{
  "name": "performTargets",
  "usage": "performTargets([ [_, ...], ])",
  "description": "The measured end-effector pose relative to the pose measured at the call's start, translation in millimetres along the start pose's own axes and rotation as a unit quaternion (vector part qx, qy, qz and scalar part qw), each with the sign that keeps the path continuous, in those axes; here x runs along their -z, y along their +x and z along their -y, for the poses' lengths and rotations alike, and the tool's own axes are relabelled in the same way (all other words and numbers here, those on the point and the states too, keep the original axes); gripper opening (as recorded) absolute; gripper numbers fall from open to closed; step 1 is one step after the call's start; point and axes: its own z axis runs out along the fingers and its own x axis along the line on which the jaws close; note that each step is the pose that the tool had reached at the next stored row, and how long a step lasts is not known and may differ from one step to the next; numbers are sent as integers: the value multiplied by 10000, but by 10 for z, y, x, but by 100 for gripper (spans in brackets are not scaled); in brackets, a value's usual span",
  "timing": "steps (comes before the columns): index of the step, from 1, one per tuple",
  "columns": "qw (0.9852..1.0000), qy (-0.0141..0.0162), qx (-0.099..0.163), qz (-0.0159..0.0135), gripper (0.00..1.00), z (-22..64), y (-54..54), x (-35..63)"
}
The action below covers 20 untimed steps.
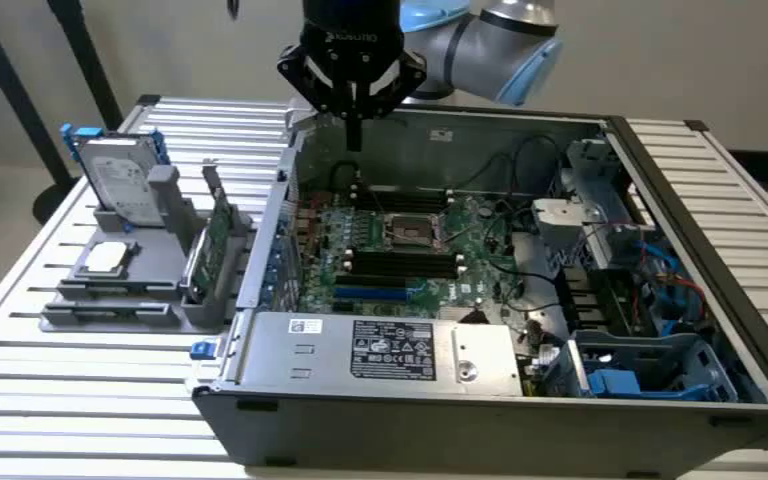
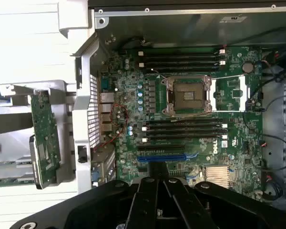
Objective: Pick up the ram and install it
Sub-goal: 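Reach for the ram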
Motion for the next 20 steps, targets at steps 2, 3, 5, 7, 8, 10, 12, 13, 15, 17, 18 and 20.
performTargets([
  [2, 10000, 0, 0, 0, 11, 0, 0, 0],
  [3, 10000, 0, 0, 0, 11, 0, 0, 0],
  [5, 10000, 0, 1, 0, 11, 0, 0, 0],
  [7, 10000, 0, 1, 0, 11, 0, 0, 0],
  [8, 10000, 0, 1, 0, 11, 0, 0, 0],
  [10, 10000, 0, 1, 0, 11, 0, 0, 0],
  [12, 10000, 0, 1, 0, 11, 0, 0, 0],
  [13, 10000, 0, 2, -1, 11, 0, 3, 0],
  [15, 10000, 1, 1, -1, 11, 5, 65, 3],
  [17, 10000, 0, 1, 0, 11, 11, 156, 3],
  [18, 10000, 0, 1, 0, 11, 14, 201, 3],
  [20, 10000, 0, 1, 0, 11, 22, 292, 1],
])
